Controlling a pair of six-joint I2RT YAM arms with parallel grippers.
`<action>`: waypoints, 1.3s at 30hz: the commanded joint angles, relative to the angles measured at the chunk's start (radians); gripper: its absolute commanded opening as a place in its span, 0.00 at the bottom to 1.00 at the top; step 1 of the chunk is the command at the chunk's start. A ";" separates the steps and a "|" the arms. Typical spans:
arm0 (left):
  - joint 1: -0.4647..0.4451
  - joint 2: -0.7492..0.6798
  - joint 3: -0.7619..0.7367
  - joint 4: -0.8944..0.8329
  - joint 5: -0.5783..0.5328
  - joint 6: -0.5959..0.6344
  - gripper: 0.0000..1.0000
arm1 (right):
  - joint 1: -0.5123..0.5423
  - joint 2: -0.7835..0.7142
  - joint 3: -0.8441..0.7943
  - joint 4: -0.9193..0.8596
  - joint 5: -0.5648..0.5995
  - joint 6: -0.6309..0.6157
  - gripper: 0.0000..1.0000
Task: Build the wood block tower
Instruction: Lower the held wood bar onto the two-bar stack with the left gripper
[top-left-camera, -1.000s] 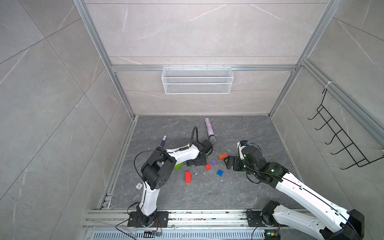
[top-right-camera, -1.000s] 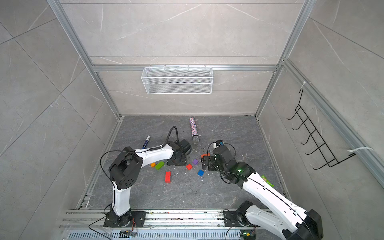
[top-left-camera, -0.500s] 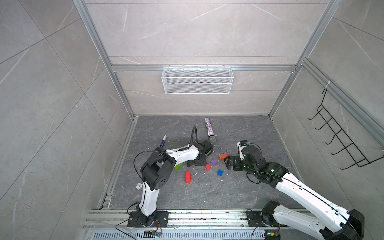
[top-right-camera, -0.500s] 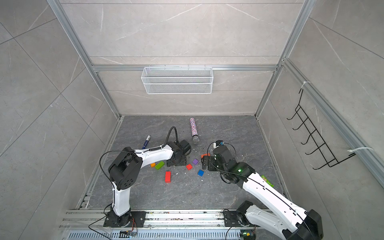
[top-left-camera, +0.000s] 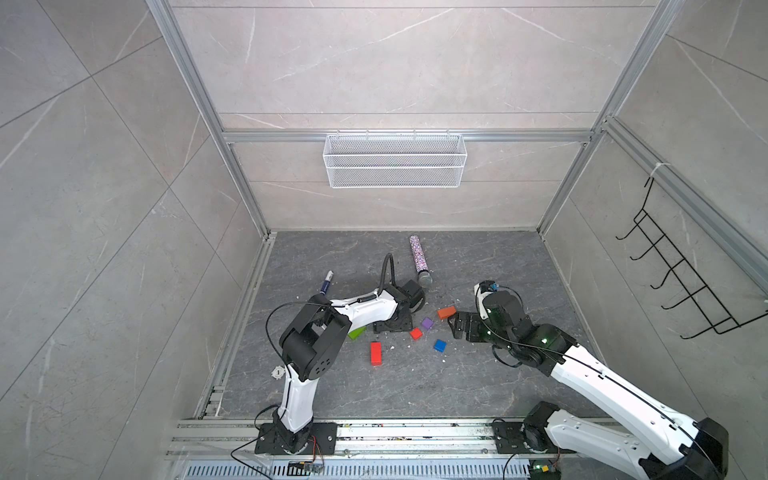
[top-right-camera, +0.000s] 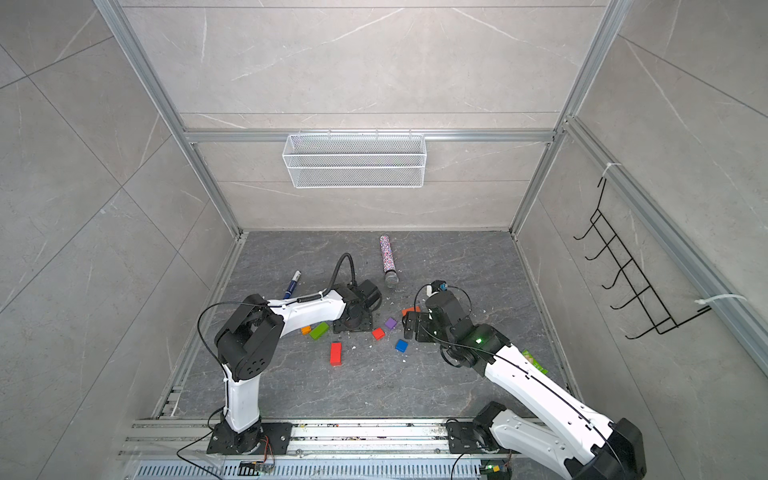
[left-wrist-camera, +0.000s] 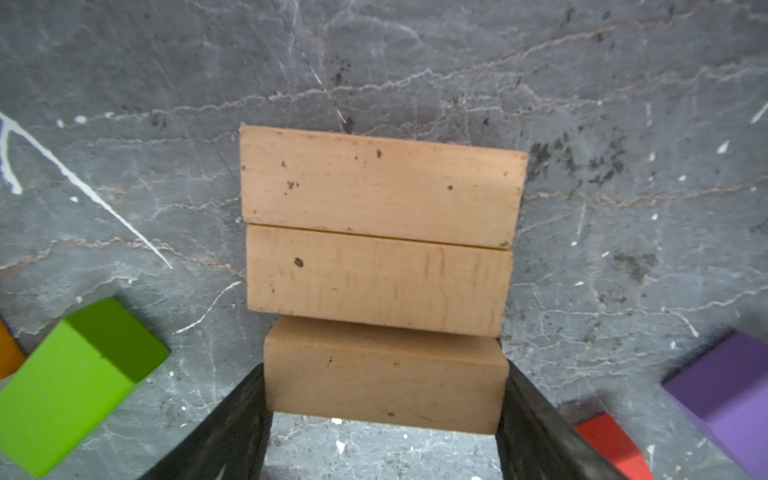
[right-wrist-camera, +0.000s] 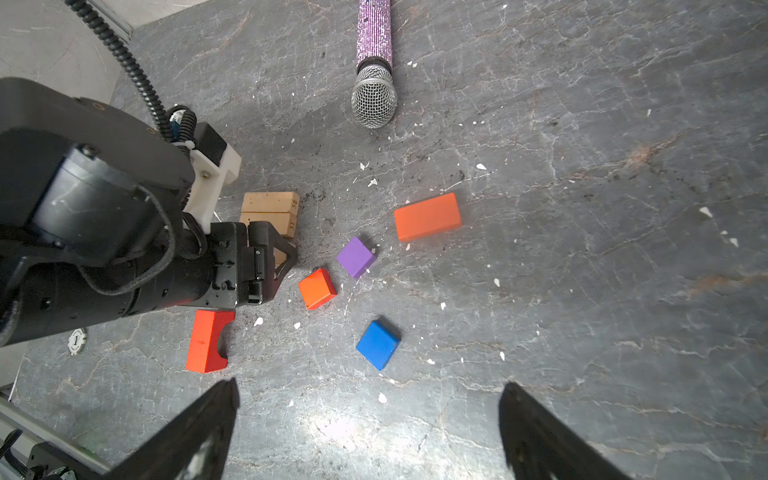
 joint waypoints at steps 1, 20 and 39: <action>0.029 0.004 -0.029 -0.049 -0.007 0.025 0.78 | -0.003 0.005 0.021 -0.010 -0.007 -0.006 0.99; 0.036 0.025 -0.011 -0.053 -0.013 0.036 0.81 | -0.003 -0.007 0.020 -0.015 -0.005 -0.005 0.99; 0.041 0.049 0.023 -0.070 -0.026 0.048 0.81 | -0.003 -0.009 0.016 -0.018 -0.002 -0.004 0.99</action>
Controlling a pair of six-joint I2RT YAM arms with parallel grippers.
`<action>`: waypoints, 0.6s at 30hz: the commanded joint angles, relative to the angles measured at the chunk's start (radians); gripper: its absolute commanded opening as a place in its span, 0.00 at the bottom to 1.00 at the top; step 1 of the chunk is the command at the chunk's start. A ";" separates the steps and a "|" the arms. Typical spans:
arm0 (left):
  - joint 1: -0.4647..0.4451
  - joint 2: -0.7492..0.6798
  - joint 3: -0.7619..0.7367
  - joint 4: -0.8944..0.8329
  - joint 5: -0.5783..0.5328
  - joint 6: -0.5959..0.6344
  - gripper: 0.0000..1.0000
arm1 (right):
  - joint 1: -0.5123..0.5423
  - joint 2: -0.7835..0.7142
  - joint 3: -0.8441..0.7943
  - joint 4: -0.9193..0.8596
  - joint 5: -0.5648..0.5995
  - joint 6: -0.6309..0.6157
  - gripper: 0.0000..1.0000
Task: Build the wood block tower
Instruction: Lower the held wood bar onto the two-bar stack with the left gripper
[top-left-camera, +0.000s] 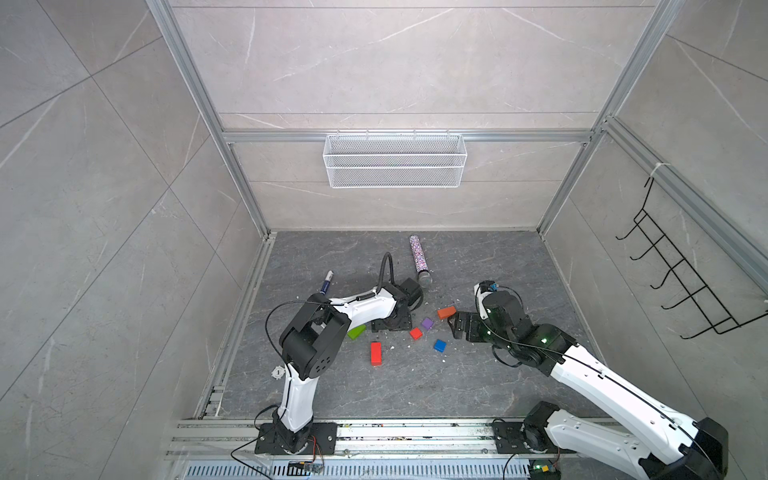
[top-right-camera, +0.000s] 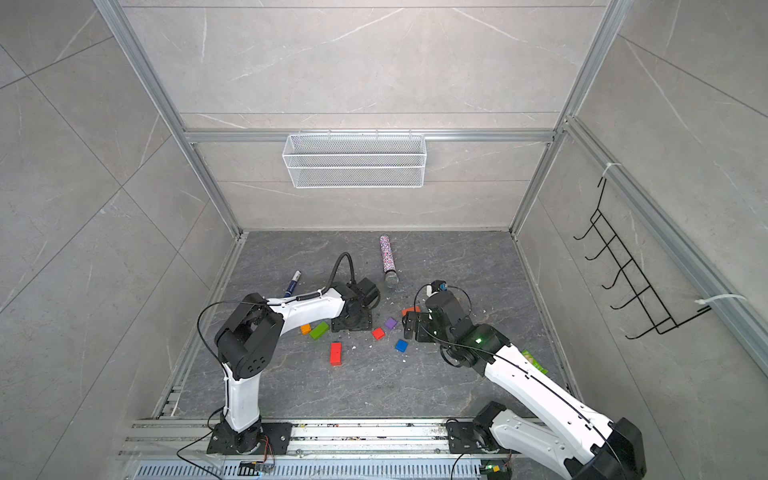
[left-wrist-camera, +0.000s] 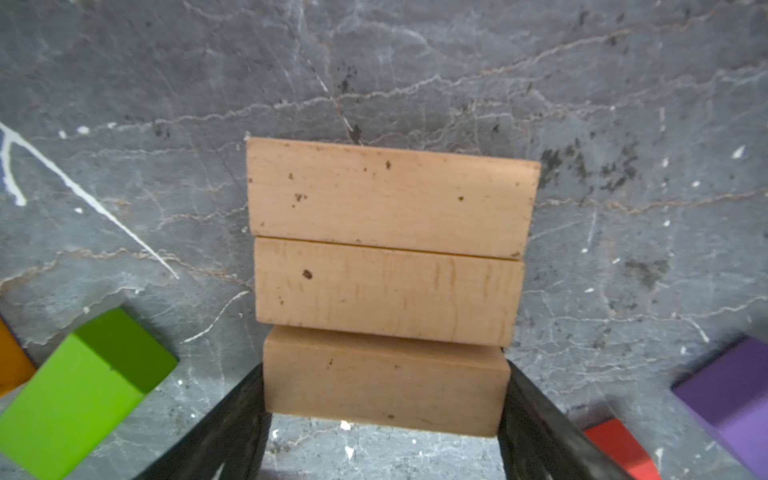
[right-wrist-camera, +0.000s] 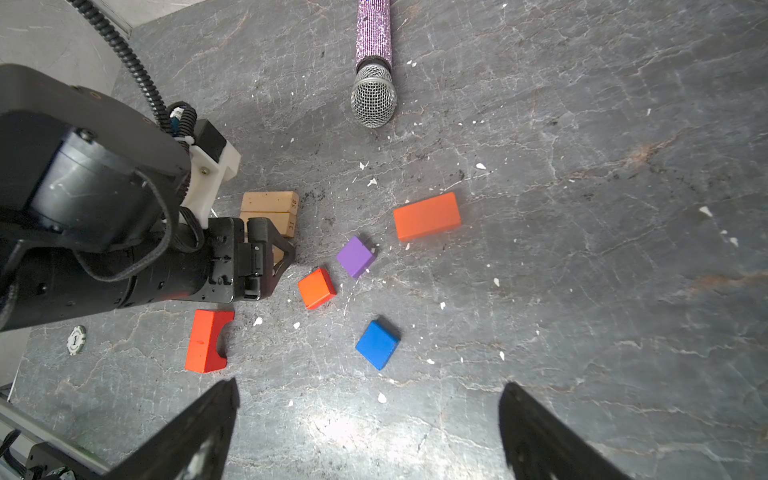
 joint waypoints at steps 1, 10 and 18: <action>0.023 0.043 0.011 -0.055 -0.044 0.020 0.81 | -0.003 -0.010 0.015 -0.018 -0.001 -0.003 0.99; 0.024 0.051 0.018 -0.065 -0.050 0.019 0.81 | -0.003 -0.010 0.017 -0.018 -0.002 -0.004 0.99; 0.027 0.045 0.012 -0.066 -0.052 0.011 0.81 | -0.003 -0.007 0.018 -0.015 -0.002 -0.005 0.99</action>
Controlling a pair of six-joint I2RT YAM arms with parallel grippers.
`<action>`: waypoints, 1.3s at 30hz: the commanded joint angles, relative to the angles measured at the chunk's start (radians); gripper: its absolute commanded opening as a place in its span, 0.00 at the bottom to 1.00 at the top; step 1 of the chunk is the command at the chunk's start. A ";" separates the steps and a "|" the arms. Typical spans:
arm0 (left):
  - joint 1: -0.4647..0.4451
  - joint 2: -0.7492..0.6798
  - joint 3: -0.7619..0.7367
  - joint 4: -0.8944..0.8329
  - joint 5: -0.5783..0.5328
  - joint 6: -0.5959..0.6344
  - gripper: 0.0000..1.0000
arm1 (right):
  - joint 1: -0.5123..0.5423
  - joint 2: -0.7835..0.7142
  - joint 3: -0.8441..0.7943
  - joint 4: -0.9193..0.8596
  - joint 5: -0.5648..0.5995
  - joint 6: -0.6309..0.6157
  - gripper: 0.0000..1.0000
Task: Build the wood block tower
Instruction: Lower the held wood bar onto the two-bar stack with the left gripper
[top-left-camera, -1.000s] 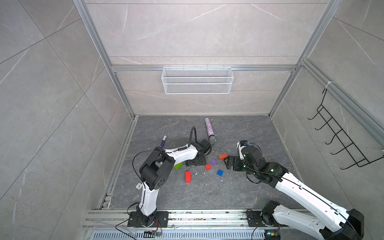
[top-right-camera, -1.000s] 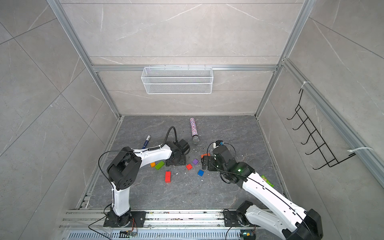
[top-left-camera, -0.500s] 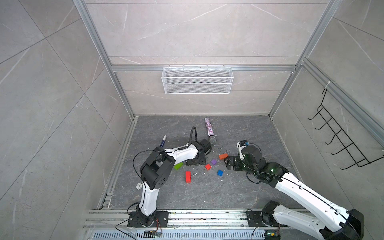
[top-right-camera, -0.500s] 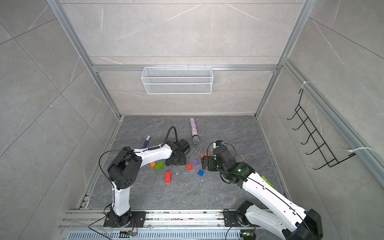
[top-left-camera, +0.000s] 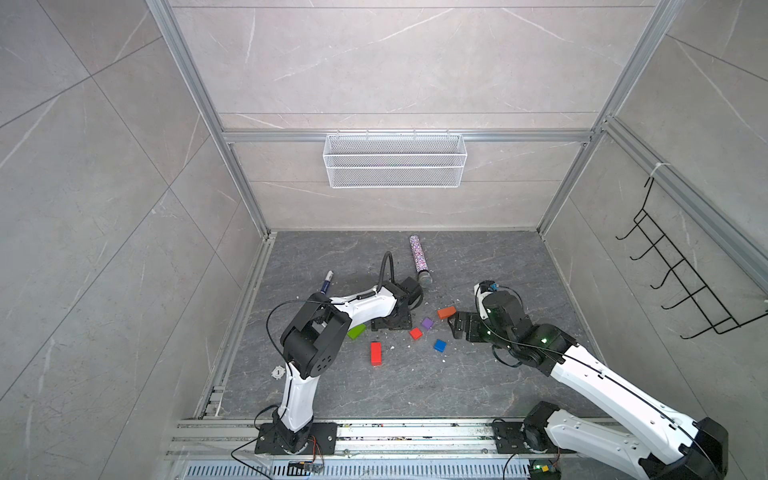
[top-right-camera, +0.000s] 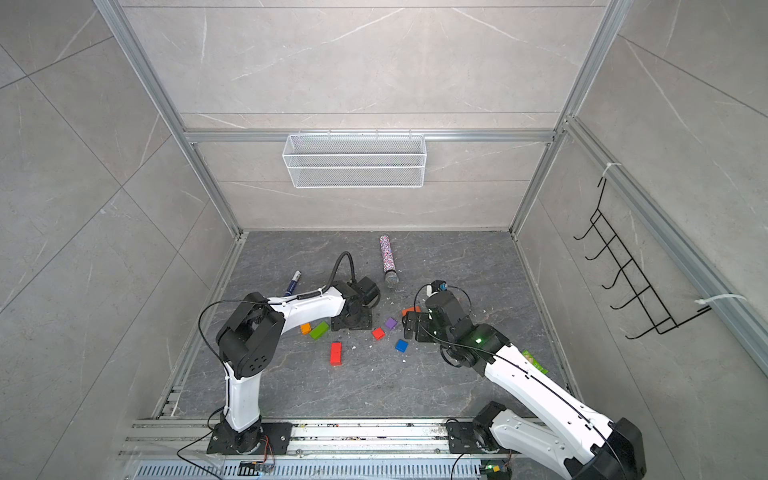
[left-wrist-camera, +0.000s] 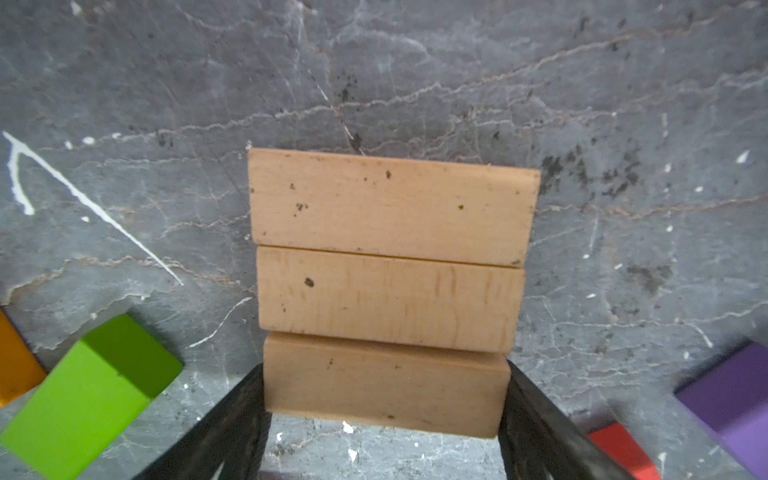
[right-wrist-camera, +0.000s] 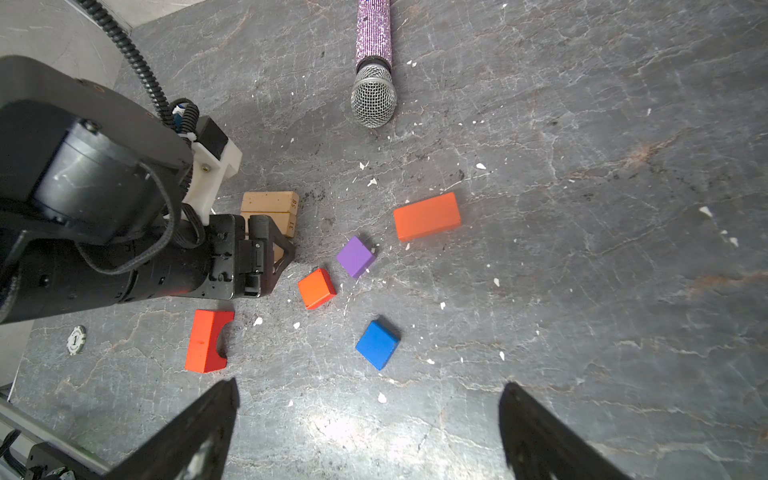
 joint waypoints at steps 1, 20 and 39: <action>0.024 0.035 -0.006 -0.047 -0.050 0.003 0.81 | -0.003 -0.007 0.019 -0.015 -0.003 -0.004 0.99; 0.010 0.041 -0.003 -0.029 -0.022 0.032 0.89 | -0.003 0.002 0.019 -0.012 -0.008 -0.003 0.99; 0.005 0.087 0.057 -0.042 -0.009 0.015 0.98 | -0.003 -0.007 0.017 -0.015 -0.012 -0.001 0.99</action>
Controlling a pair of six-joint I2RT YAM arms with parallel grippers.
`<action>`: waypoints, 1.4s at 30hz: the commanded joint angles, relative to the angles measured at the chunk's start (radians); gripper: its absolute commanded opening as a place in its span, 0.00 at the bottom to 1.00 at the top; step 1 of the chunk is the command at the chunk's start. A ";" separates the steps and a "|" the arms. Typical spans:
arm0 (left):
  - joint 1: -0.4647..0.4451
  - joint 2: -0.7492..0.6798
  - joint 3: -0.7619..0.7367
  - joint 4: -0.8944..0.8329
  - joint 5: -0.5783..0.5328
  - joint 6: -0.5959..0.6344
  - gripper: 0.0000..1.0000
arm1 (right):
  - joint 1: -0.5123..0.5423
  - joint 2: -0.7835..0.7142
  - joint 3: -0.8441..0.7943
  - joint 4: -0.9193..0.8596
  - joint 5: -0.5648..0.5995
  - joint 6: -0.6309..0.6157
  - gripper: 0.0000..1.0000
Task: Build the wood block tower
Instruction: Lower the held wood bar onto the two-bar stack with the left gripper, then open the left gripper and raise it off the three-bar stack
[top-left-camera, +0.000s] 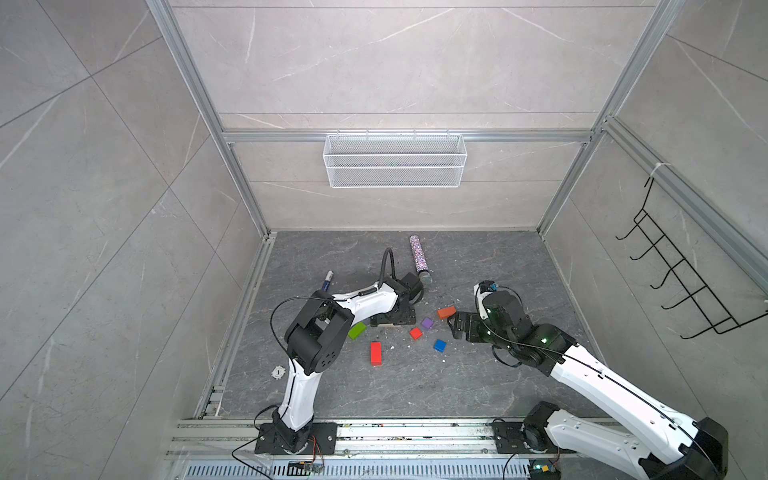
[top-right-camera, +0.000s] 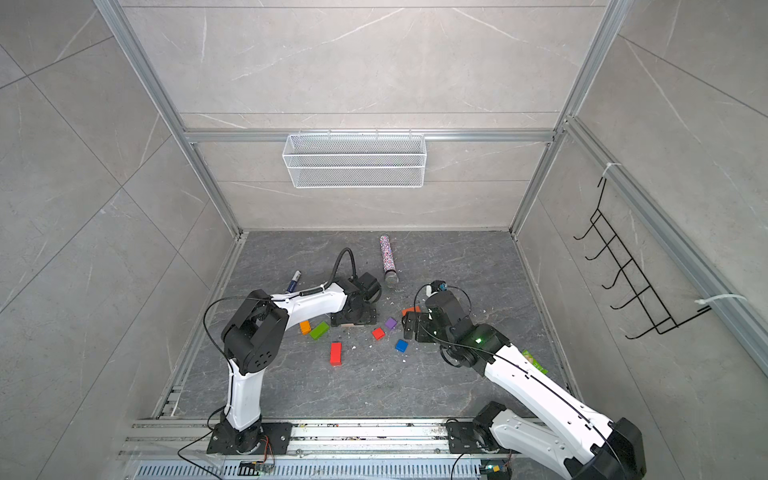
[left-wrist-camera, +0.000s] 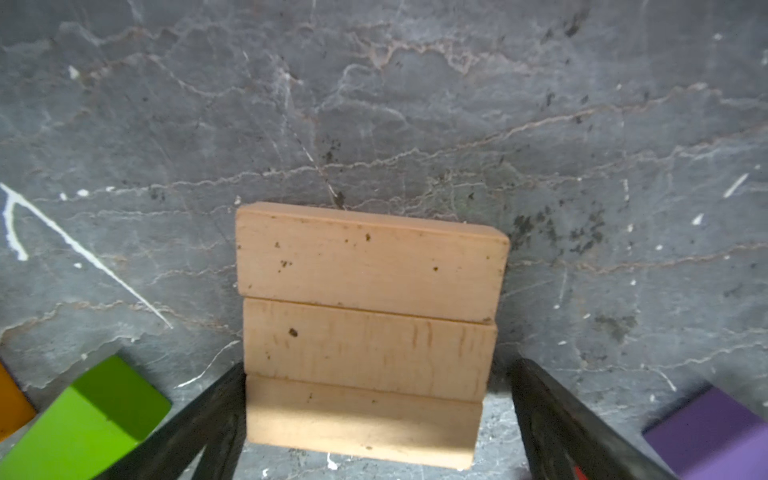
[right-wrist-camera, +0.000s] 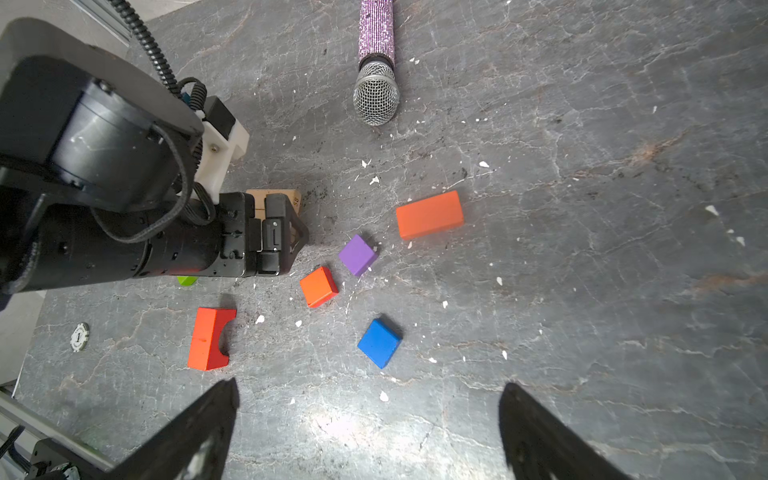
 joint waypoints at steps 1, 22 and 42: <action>-0.003 0.043 -0.002 -0.048 -0.011 -0.002 0.98 | -0.003 -0.007 0.016 -0.015 -0.004 -0.001 0.99; 0.003 -0.012 -0.020 -0.043 -0.004 0.027 1.00 | -0.003 0.006 0.018 -0.001 -0.022 0.005 0.99; 0.003 -0.083 0.011 -0.067 -0.027 0.073 1.00 | -0.003 0.025 0.045 -0.002 -0.040 0.002 0.99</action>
